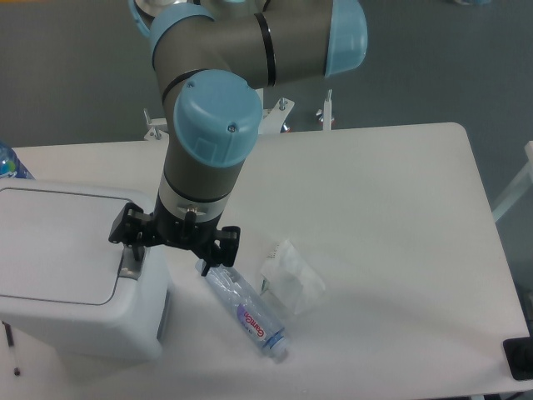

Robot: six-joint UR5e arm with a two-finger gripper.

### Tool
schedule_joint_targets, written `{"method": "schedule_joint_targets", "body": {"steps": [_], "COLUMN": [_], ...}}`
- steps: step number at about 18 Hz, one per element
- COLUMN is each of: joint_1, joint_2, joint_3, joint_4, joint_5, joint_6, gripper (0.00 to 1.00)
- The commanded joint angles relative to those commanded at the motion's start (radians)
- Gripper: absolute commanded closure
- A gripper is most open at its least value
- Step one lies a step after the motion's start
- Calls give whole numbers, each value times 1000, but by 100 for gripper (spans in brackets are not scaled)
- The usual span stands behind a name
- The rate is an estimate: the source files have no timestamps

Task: Open the trash can
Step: 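Press down on the lid edge to flip the bin lid open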

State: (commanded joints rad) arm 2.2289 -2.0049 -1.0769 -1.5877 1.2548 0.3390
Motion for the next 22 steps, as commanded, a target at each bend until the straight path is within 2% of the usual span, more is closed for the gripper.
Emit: {"method": "schedule_joint_targets", "body": {"steps": [22], "joint_1": [-2], "joint_2": [8], "joint_3": [9], "joint_4": [2], "joint_5": [0], "joint_6": [0], "gripper": [0]}}
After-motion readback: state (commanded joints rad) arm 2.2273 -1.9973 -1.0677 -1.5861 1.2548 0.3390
